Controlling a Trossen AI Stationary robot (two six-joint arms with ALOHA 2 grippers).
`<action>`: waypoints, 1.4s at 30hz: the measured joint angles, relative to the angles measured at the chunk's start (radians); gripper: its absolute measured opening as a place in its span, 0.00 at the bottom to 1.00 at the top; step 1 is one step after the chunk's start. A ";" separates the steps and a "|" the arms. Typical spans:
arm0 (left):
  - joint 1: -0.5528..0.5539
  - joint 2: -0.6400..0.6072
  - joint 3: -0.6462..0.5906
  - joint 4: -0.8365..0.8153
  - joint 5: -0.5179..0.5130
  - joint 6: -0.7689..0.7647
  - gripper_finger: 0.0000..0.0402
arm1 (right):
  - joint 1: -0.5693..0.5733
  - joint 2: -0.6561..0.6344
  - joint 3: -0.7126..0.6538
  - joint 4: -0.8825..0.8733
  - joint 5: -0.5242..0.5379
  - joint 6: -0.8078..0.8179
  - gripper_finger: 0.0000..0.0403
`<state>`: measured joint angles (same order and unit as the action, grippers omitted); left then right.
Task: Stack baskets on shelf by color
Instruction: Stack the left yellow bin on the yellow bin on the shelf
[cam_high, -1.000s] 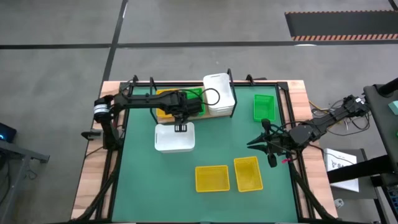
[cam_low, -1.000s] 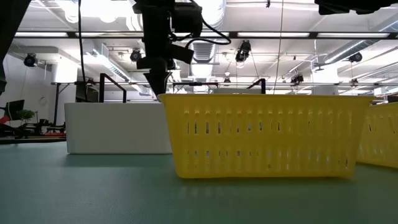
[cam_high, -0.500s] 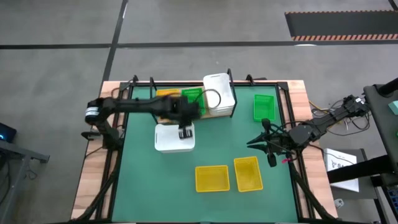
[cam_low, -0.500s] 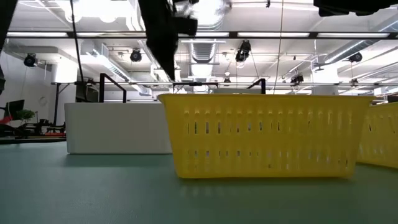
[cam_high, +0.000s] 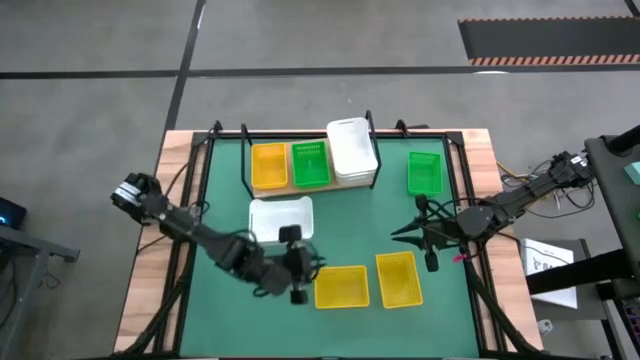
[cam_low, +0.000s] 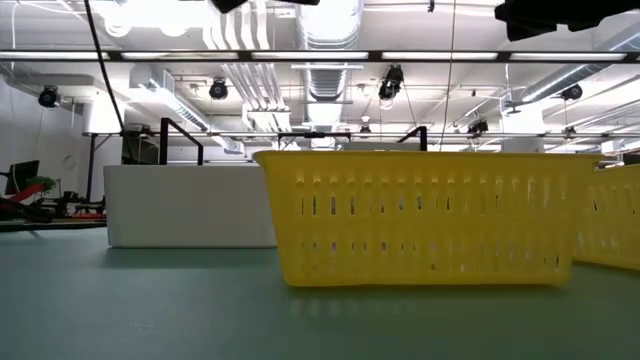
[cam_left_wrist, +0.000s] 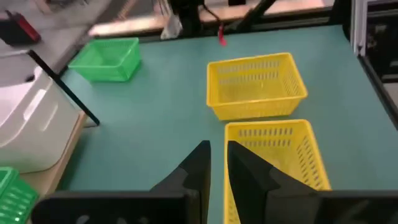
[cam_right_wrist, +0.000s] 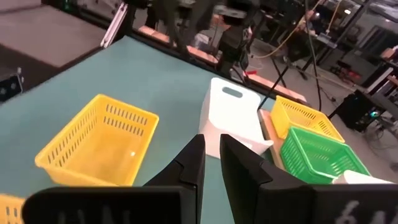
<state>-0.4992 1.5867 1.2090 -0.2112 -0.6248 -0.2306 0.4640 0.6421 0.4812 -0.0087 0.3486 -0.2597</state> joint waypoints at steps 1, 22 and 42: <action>-0.019 0.000 -0.021 0.035 -0.026 0.001 0.09 | 0.000 0.008 0.000 0.005 0.000 0.007 0.11; -0.088 -0.019 -0.123 0.088 -0.059 0.050 0.09 | 0.003 0.308 0.216 -0.080 -0.050 0.269 0.35; -0.087 0.022 -0.112 0.149 0.129 0.211 0.10 | 0.106 0.719 0.653 -0.779 -0.176 0.566 0.26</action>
<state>-0.5865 1.6083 1.0971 -0.0625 -0.4960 -0.0200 0.5698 1.3609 1.1345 -0.7875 0.1725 0.3059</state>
